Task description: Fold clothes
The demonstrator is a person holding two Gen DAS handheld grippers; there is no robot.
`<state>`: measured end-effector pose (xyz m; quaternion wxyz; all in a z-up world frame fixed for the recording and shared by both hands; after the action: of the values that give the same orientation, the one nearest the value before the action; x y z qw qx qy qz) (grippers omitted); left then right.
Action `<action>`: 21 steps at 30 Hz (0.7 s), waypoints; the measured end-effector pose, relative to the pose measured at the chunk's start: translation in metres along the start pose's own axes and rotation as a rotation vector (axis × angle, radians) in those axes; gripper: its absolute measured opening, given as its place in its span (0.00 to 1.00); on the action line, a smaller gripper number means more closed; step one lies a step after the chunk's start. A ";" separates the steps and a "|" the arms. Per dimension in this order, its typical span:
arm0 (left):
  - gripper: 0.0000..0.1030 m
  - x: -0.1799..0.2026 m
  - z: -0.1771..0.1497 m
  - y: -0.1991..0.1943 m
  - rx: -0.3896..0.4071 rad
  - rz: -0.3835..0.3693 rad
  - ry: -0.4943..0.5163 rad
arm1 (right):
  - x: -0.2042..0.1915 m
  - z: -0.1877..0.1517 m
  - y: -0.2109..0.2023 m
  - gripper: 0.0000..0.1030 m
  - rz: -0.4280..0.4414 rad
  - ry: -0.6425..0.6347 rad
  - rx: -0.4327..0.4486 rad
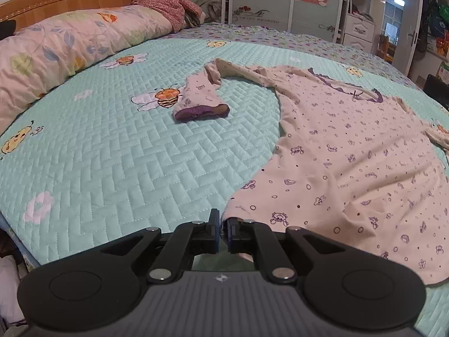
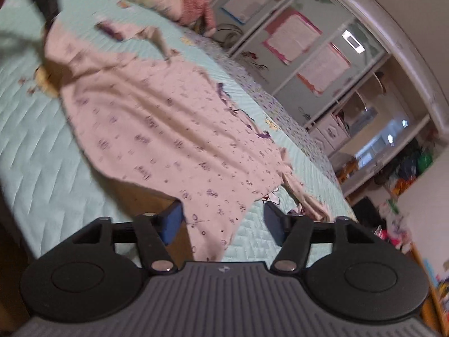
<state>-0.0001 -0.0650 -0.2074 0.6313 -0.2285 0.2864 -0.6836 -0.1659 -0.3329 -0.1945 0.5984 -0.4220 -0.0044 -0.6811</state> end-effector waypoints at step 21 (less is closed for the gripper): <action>0.04 -0.005 0.023 -0.033 0.099 0.019 -0.012 | 0.073 -0.059 -0.027 0.01 -0.019 0.438 -0.243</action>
<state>-0.0085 -0.0608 -0.1675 0.6499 -0.1984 0.2504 -0.6896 -0.2165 -0.4146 -0.1764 0.5235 -0.3330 0.2035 -0.7574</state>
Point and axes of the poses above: each gripper's, at about its wrist camera, not at the fingertips, and y roughly the way its jaws point, x to its right, z to its top, the point moved 9 cm from there along y, roughly the way its jaws point, and after that the axes turned 5 degrees about z, right-handed, at the moved point
